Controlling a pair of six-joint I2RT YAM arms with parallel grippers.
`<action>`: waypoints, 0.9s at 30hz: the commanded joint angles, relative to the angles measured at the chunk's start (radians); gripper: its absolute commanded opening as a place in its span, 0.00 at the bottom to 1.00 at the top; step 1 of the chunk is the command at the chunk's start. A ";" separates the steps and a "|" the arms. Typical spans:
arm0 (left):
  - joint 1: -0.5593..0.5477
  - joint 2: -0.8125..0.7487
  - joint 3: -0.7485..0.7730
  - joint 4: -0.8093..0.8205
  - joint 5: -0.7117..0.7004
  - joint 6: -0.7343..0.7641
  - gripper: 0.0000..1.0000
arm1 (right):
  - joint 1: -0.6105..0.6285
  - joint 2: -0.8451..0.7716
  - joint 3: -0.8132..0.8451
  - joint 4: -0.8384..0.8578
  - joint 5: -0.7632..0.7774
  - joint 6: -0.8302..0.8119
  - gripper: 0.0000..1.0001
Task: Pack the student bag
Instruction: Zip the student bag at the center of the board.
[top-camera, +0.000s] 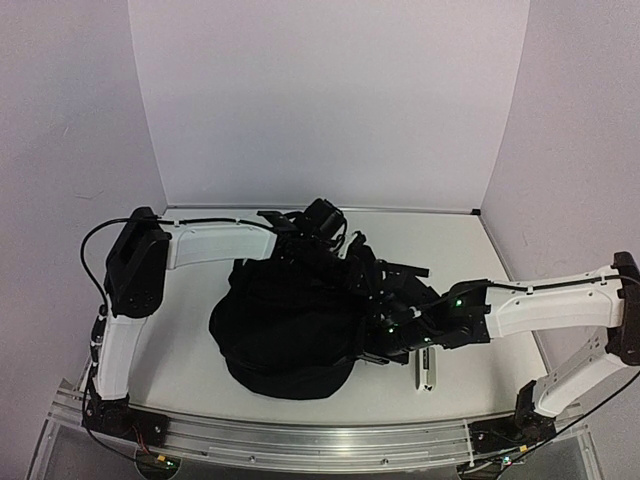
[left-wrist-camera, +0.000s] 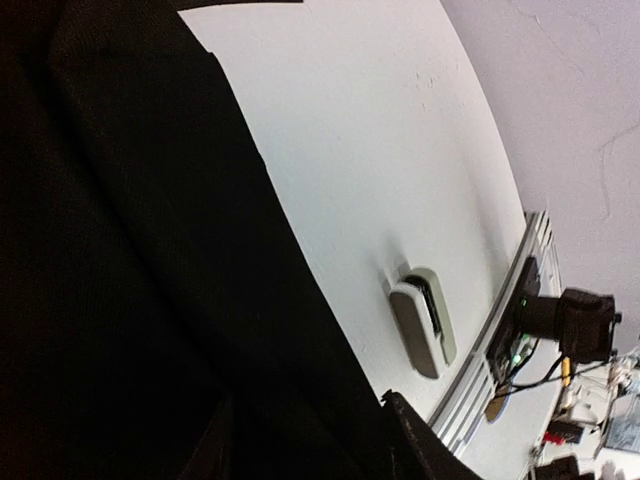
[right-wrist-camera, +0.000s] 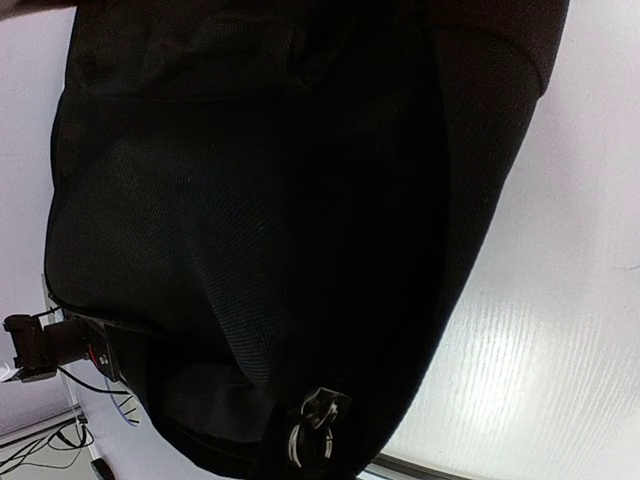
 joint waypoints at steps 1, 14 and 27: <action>-0.002 0.092 0.104 -0.028 -0.003 -0.018 0.34 | -0.005 -0.041 0.005 0.029 0.012 -0.016 0.00; 0.056 0.247 0.137 0.178 -0.030 -0.040 0.06 | 0.127 0.050 0.128 0.047 -0.110 -0.089 0.00; 0.144 0.282 0.195 0.291 -0.067 -0.013 0.04 | 0.197 0.224 0.282 0.185 -0.210 -0.107 0.00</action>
